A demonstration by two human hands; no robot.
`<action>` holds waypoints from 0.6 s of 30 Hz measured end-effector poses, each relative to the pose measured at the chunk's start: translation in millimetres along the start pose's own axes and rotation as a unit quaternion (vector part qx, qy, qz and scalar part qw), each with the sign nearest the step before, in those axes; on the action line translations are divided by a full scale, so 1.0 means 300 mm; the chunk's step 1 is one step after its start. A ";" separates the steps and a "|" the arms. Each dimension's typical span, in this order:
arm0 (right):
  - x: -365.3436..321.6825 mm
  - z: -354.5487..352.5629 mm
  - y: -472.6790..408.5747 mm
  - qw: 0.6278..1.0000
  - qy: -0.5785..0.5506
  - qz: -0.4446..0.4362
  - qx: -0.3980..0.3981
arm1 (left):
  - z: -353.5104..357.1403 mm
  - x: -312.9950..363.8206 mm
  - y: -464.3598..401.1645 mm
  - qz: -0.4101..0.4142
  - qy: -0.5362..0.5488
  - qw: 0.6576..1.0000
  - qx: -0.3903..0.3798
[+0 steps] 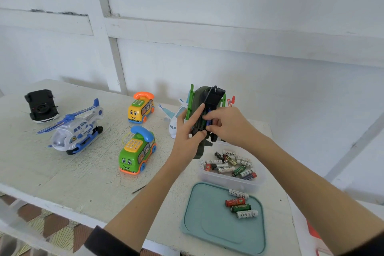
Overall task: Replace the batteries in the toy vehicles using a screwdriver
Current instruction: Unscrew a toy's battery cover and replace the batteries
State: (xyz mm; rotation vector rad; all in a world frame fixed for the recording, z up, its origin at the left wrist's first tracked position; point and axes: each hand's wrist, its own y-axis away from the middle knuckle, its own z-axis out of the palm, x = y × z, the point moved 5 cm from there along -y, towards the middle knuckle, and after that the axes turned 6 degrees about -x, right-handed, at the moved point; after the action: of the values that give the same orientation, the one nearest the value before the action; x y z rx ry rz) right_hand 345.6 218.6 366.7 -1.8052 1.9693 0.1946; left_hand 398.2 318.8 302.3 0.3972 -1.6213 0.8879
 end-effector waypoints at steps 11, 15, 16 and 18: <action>0.024 -0.008 0.020 0.996 -0.072 0.045 0.039 | 0.006 0.001 -0.001 -0.002 0.002 1.000 -0.003; 0.036 -0.001 0.022 0.995 -0.078 0.043 0.032 | 0.017 -0.004 0.004 -0.006 0.009 1.000 -0.005; 0.039 -0.004 0.026 0.996 -0.082 0.038 0.028 | 0.019 -0.005 0.004 -0.008 0.009 1.000 -0.007; 0.043 -0.011 0.045 0.994 -0.109 0.023 0.016 | 0.018 0.000 0.006 -0.013 0.000 1.000 -0.010</action>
State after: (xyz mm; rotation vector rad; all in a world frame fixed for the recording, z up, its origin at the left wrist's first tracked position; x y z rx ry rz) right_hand 331.2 207.3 361.3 -1.6442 1.8494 0.3580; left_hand 393.3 315.9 301.5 0.4022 -1.6199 0.8508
